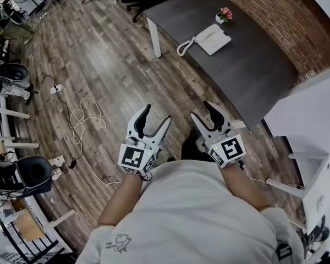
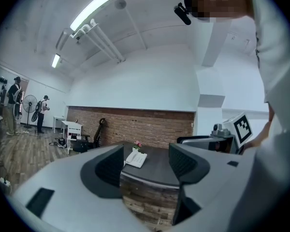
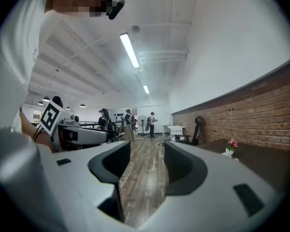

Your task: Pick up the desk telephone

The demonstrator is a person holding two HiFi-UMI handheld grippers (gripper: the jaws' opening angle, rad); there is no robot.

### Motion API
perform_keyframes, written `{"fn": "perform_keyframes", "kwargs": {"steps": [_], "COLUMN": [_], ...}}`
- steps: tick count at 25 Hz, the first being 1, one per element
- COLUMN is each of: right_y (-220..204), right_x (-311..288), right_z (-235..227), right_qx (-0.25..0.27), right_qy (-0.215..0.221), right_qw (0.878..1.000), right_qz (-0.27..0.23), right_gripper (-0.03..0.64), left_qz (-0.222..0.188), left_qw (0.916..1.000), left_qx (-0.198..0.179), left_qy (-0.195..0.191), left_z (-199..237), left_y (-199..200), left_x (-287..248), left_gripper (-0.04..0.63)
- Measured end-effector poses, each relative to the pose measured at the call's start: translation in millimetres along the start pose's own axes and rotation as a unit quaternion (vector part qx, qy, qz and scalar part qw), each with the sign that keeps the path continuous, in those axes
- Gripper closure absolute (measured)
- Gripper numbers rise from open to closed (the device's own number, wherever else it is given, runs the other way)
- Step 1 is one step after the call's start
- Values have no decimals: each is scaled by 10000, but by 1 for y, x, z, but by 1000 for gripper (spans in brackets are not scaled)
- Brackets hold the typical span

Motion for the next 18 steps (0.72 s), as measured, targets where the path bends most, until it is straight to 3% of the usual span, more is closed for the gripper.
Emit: {"fn": "perform_keyframes", "kwargs": {"steps": [18], "right_y": [26], "right_x": [-78], "right_z": [-195], "right_qx": [-61], "right_qy": [415], "right_qw": [9991], "right_qz": [74], "right_gripper": [393], "left_qz": [72], "left_qw": [9999], "left_qx": [-72], "left_qy": [128], "left_z": [22], "left_y": [78], "left_x": [-198], "left_gripper": [284]}}
Point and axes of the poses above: the fingertips, and each gripper's own axes: x backward along the fingers, z to its left, y out of its top, the point moved 2 cm from there along x, backward along the fingers, and after that the axes turned 15 degrees about z, right-handed, at the moved point
